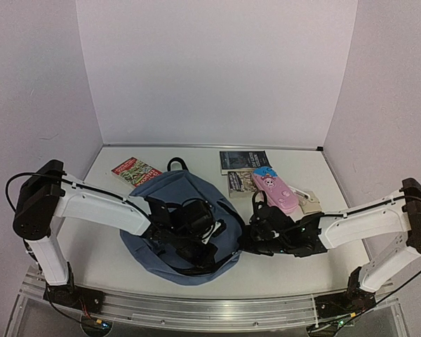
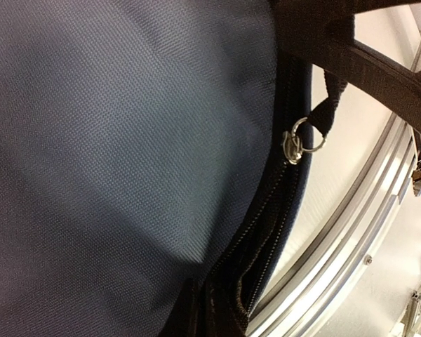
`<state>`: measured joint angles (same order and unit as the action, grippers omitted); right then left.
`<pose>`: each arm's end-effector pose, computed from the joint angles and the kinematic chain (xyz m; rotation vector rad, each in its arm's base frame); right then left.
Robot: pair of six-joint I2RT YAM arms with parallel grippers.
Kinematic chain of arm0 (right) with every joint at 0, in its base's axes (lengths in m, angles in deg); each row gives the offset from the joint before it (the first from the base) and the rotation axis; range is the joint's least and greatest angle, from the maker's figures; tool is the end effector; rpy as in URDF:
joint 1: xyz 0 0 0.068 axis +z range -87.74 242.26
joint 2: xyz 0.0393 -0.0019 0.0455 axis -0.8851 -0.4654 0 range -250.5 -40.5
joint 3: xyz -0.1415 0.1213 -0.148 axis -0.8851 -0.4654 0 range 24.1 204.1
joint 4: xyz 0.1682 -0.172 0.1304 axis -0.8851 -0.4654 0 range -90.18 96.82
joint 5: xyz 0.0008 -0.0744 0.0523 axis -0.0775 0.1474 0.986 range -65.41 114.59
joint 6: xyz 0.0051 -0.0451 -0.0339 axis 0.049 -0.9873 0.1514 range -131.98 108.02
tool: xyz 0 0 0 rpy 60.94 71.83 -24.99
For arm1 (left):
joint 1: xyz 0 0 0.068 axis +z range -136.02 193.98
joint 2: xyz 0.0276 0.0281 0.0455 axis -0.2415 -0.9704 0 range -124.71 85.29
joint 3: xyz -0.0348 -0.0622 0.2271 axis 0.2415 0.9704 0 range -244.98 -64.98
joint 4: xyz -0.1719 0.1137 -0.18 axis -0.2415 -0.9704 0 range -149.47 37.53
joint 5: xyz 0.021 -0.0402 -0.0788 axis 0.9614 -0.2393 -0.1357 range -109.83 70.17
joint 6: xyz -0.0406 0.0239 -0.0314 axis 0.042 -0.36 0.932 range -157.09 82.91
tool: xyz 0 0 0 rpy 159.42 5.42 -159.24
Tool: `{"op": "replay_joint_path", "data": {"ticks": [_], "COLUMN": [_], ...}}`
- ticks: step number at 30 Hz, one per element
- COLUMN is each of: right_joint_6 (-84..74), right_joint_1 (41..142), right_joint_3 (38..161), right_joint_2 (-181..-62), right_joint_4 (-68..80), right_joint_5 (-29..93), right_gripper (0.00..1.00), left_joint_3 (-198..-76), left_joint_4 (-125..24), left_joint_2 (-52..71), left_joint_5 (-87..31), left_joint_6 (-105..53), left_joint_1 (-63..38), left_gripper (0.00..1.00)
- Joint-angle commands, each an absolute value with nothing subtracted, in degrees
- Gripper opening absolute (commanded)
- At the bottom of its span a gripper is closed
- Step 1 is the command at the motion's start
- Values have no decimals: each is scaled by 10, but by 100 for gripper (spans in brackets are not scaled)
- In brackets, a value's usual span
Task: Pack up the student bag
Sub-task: Unzip the student bag at the center of the board.
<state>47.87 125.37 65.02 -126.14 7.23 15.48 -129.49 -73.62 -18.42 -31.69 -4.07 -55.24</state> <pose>0.1454 0.2729 0.1228 0.0130 2.5036 0.8313 0.1228 -0.3465 0.1204 0.9675 2.7058 -0.7791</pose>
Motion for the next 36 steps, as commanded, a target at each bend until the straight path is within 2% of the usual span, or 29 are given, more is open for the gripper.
{"op": "replay_joint_path", "data": {"ticks": [1,16,29,31,32,34,36], "right_joint_6": [468,377,296,296,297,302,308], "right_joint_1": [1232,1132,1090,1090,1089,1090,1090], "right_joint_3": [644,660,755,755,754,747,737], "right_joint_2": [-1247,-1247,-1319,-1320,-1319,-1317,-1315], "right_joint_4": [77,69,72,74,75,79,86], "right_joint_5": [137,125,149,161,164,173,182], "right_gripper": [0,0,0,0,0,0,0], "left_joint_3": [-1303,-1230,-1224,-1236,-1245,-1269,-1294], "left_joint_4": [-766,-733,-716,-713,-713,-712,-710], "left_joint_2": [-182,-134,-122,-112,-107,-104,-107], "left_joint_5": [-320,-312,-288,-274,-264,-241,-218], "left_joint_6": [-35,22,43,42,39,27,12], "left_joint_1": [-564,-575,-583,-583,-583,-583,-583], "left_gripper": [0,0,0,9,18,42,58]}}
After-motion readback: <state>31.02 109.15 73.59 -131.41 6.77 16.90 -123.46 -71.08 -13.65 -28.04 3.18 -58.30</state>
